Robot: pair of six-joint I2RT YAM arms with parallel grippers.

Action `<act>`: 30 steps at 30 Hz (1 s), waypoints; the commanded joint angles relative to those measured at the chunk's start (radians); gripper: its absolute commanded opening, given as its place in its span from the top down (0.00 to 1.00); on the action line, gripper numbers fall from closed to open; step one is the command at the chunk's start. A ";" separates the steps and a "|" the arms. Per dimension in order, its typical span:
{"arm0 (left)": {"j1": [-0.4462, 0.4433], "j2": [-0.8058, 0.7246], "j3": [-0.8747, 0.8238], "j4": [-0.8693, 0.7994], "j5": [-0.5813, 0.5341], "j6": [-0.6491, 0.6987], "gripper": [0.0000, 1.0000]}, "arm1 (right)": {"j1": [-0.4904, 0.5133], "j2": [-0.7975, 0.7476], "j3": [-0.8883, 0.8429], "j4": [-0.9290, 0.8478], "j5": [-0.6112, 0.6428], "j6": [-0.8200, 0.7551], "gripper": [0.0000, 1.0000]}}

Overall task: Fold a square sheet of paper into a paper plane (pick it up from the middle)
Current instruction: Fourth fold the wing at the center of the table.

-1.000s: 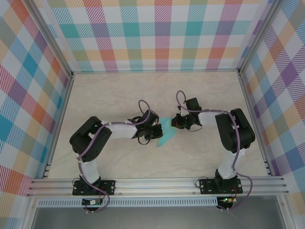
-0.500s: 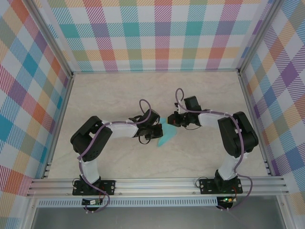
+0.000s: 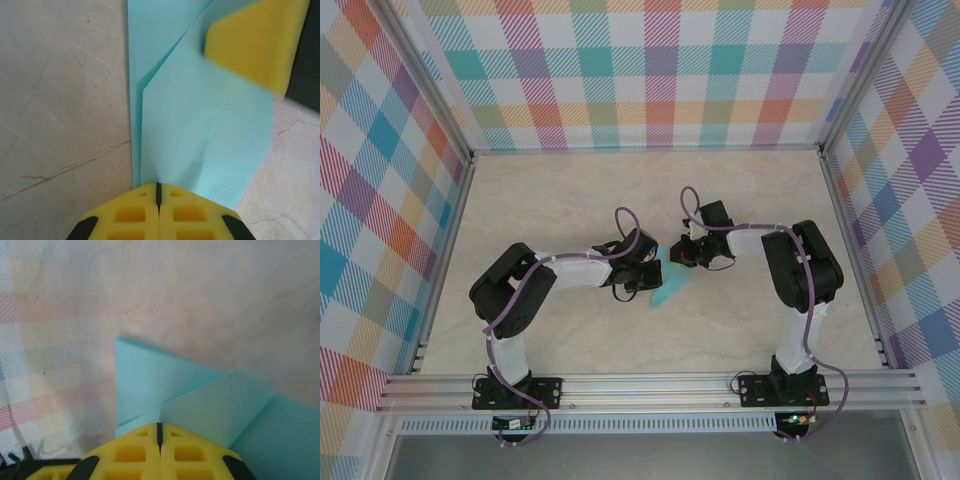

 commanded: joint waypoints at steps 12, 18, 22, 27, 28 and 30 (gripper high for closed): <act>-0.006 0.081 -0.058 -0.241 -0.066 0.054 1.00 | -0.147 -0.023 0.125 -0.088 0.134 0.057 1.00; -0.007 0.059 -0.032 -0.224 -0.085 0.173 1.00 | -0.123 -0.189 0.011 -0.058 -0.011 0.044 1.00; 0.001 0.048 -0.007 -0.244 -0.077 0.323 1.00 | -0.064 -0.215 -0.045 -0.059 -0.056 0.057 1.00; 0.021 0.022 -0.005 -0.253 -0.041 0.416 1.00 | 0.001 -0.183 -0.074 -0.003 -0.078 0.114 1.00; 0.023 0.011 -0.007 -0.252 -0.032 0.423 1.00 | 0.012 -0.168 -0.072 0.004 -0.085 0.120 1.00; 0.026 -0.004 -0.012 -0.242 -0.012 0.422 1.00 | 0.028 -0.142 -0.062 0.006 -0.087 0.127 1.00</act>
